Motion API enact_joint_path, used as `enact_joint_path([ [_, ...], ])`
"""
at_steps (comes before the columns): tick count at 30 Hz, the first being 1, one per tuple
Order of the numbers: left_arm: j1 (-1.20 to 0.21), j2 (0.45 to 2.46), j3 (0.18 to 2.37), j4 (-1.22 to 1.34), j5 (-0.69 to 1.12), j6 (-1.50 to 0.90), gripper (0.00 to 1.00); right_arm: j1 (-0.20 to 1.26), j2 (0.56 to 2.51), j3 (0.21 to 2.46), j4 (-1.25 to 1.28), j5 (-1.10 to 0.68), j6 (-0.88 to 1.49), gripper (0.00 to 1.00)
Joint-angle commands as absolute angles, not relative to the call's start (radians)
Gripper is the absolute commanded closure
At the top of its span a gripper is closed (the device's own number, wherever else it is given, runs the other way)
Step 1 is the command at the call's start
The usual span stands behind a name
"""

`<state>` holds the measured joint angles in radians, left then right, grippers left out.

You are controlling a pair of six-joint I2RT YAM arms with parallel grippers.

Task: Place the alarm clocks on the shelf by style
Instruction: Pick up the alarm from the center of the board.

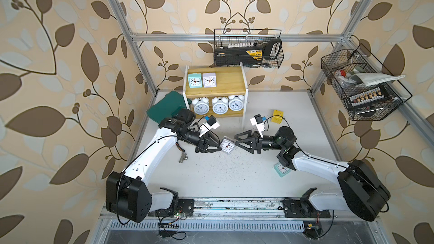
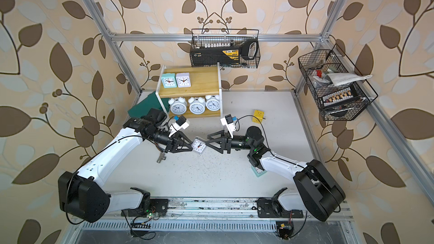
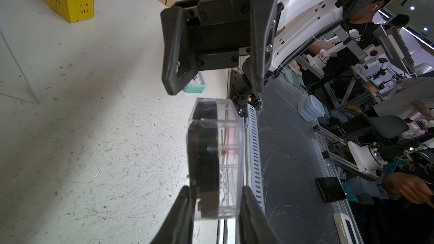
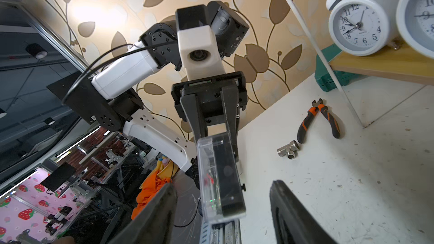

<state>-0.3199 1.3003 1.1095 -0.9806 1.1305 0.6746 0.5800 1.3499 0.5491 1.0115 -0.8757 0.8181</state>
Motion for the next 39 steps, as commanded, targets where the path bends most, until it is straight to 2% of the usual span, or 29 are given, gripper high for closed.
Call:
enact_joint_path([
  [1,-0.310,1.275,1.104,-0.950,1.199,0.670,0.97,0.583,1.360,0.535,1.119,-0.885,0.857,0.37],
  [12,-0.304,1.278,1.095,-0.928,1.209,0.649,0.96,0.641,1.350,0.583,0.910,-0.835,0.697,0.39],
  [22,-0.304,1.285,1.092,-0.936,1.210,0.663,0.95,0.643,1.362,0.578,0.933,-0.833,0.683,0.65],
  [28,-0.304,1.281,1.092,-0.950,1.213,0.675,0.93,0.640,1.370,0.587,0.954,-0.852,0.687,0.76],
  [30,-0.302,1.278,1.098,-0.969,1.210,0.686,0.78,0.630,1.367,0.594,0.951,-0.871,0.689,0.79],
  [32,-0.301,1.279,1.115,-1.022,1.199,0.727,0.50,0.604,1.358,0.610,0.925,-0.890,0.690,0.82],
  [33,-0.298,1.279,1.126,-1.054,1.190,0.747,0.44,0.591,1.351,0.624,0.899,-0.898,0.691,0.83],
  [36,-0.248,1.268,1.144,-1.107,1.176,0.775,0.35,0.562,1.313,0.696,0.733,-0.931,0.624,0.85],
  [39,-0.172,1.253,1.154,-1.136,1.192,0.796,0.32,0.551,1.258,0.842,0.329,-0.904,0.383,0.85],
])
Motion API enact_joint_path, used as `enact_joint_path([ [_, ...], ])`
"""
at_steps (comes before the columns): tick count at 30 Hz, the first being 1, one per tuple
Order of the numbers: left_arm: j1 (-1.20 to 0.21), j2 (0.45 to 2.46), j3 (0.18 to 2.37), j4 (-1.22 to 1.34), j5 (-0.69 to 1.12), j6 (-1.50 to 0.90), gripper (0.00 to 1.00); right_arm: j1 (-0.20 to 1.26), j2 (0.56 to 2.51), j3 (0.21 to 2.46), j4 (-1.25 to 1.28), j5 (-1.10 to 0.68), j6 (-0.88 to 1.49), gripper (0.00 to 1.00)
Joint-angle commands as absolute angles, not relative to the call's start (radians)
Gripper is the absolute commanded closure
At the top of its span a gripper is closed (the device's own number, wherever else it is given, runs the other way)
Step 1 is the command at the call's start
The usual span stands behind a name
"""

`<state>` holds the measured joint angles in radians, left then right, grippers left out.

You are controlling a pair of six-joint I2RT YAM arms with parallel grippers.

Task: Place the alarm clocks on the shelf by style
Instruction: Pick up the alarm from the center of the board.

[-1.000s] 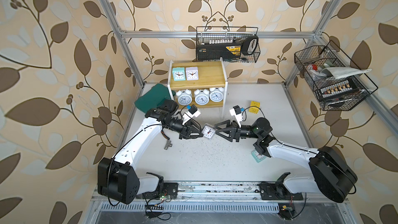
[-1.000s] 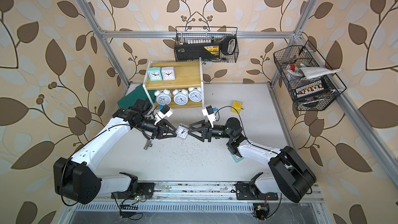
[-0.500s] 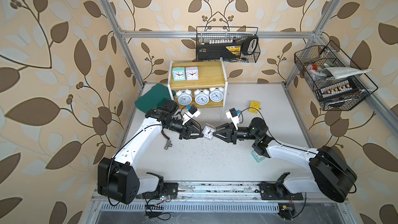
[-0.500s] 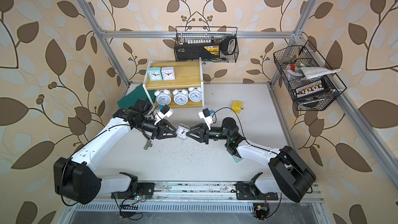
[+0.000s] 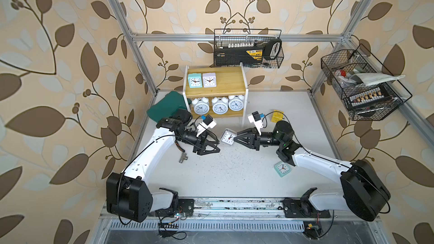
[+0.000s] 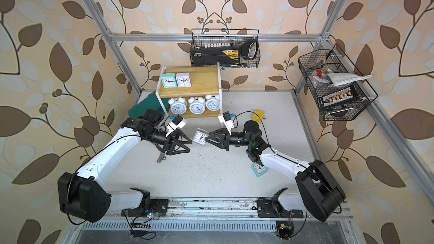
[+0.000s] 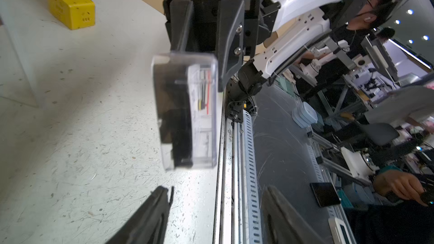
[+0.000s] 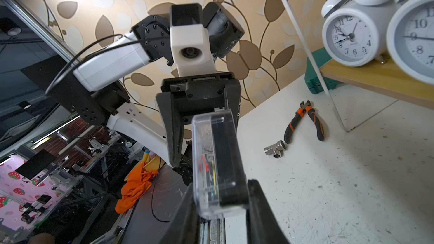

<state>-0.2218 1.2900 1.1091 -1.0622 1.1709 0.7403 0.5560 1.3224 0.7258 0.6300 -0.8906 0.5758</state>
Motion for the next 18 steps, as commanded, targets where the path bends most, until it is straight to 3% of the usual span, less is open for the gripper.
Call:
enact_joint_path([
  [1,-0.153,1.254,1.159,-1.146,1.190,0.801,0.32,0.548,1.251,0.907,0.177,-0.888,0.292,0.84],
  [10,-0.126,1.253,1.147,-1.092,1.140,0.738,0.30,0.458,1.394,1.489,-0.585,-0.896,-0.205,0.84],
  [18,-0.126,1.238,1.131,-1.073,1.118,0.714,0.29,0.416,1.640,1.966,-0.953,-0.826,-0.489,0.84],
])
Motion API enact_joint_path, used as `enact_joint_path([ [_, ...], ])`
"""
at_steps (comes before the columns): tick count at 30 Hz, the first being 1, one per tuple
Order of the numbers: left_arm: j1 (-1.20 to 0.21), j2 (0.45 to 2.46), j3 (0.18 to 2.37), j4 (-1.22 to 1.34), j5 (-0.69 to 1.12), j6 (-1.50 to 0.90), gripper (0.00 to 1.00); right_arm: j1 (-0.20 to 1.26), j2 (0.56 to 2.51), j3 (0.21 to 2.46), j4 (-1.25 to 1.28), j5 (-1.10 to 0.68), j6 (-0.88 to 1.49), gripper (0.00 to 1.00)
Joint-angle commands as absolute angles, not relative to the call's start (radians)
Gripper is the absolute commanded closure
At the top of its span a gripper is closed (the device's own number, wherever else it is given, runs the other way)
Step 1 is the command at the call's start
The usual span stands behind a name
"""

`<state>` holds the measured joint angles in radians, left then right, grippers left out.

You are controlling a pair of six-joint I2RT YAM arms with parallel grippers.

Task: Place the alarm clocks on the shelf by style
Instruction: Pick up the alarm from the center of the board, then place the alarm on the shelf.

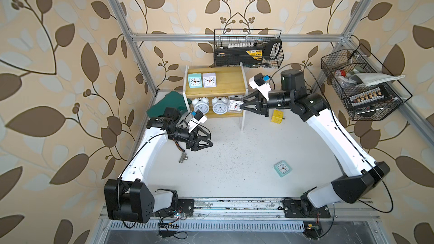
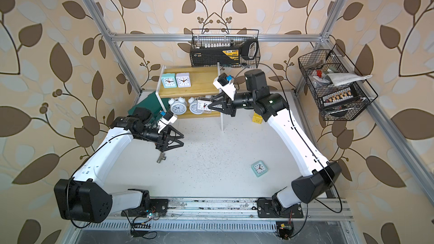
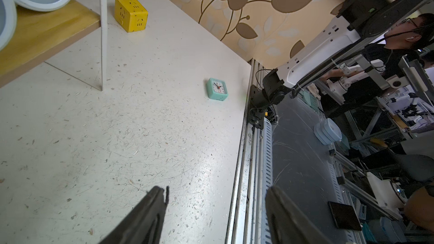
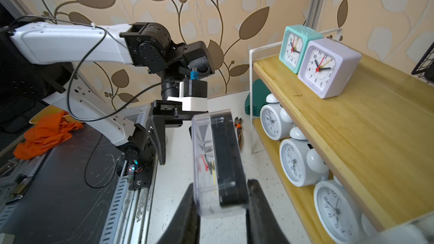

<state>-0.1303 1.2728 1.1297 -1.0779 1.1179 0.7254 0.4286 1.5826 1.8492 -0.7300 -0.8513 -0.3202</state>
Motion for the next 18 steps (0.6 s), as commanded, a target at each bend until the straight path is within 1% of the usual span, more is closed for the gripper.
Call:
enact_joint_path([
  [1,-0.126,1.236,1.126,-1.074,1.118,0.713,0.29,0.408,1.677,2.032,-0.994,-0.828,-0.507,0.84],
  [6,-0.123,1.234,1.120,-1.074,1.111,0.714,0.29,0.377,1.856,2.286,-1.082,-0.851,-0.531,0.83],
  [9,-0.121,1.235,1.121,-1.074,1.111,0.714,0.29,0.364,1.943,2.390,-1.087,-0.869,-0.525,0.83],
  [13,-0.121,1.230,1.115,-1.075,1.115,0.715,0.29,0.351,2.014,2.461,-1.044,-0.857,-0.495,0.82],
  [18,-0.115,1.218,1.101,-1.075,1.115,0.714,0.28,0.345,2.050,2.467,-0.952,-0.877,-0.451,0.81],
])
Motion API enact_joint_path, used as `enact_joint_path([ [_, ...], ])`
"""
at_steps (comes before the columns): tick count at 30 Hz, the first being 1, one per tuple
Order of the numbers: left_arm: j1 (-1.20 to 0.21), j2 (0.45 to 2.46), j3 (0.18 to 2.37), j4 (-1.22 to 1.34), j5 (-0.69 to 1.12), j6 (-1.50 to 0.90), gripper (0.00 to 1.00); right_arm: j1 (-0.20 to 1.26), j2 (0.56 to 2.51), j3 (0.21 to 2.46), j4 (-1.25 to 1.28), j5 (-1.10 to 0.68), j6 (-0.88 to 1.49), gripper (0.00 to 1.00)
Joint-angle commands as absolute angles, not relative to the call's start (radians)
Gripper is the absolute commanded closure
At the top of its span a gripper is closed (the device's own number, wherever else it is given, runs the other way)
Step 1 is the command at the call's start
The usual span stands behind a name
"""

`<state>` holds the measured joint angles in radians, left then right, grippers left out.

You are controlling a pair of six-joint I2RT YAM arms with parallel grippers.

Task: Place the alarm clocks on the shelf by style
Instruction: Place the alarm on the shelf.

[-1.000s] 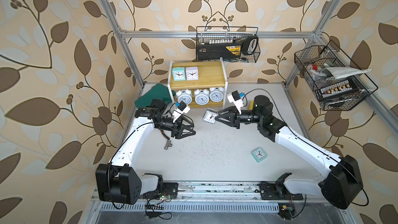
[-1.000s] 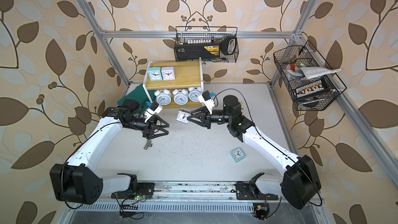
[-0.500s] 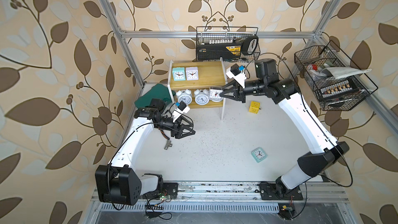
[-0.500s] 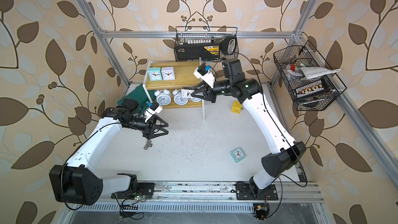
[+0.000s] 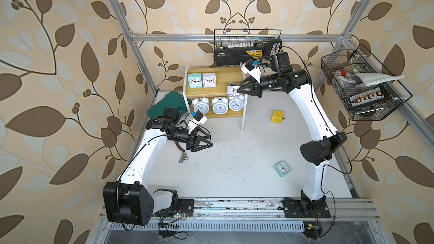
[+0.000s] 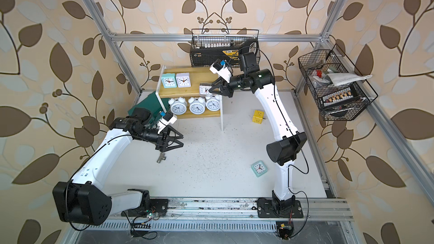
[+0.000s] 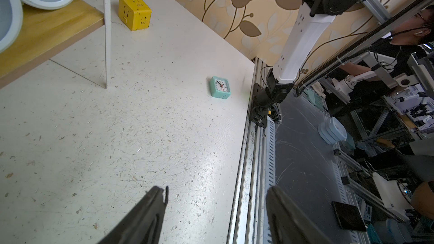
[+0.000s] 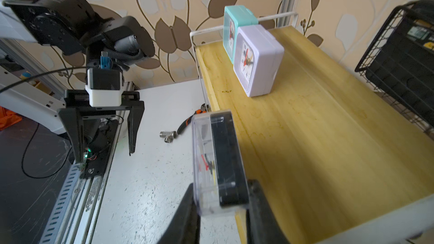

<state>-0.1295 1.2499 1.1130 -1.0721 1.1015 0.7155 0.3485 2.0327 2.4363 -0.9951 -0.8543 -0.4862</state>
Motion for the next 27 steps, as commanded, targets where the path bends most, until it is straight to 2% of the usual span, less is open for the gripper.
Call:
enact_joint_path([
  [1,-0.114,1.216,1.101,-1.075,1.115,0.713,0.28,0.345,2.055,2.467,-0.936,-0.879,-0.441,0.81],
  [11,-0.102,1.216,1.090,-1.071,1.124,0.716,0.28,0.356,2.112,2.478,-0.753,-0.882,-0.308,0.80],
  [27,-0.077,1.216,1.079,-1.080,1.144,0.732,0.28,0.395,2.156,2.491,-0.654,-0.769,-0.291,0.79],
])
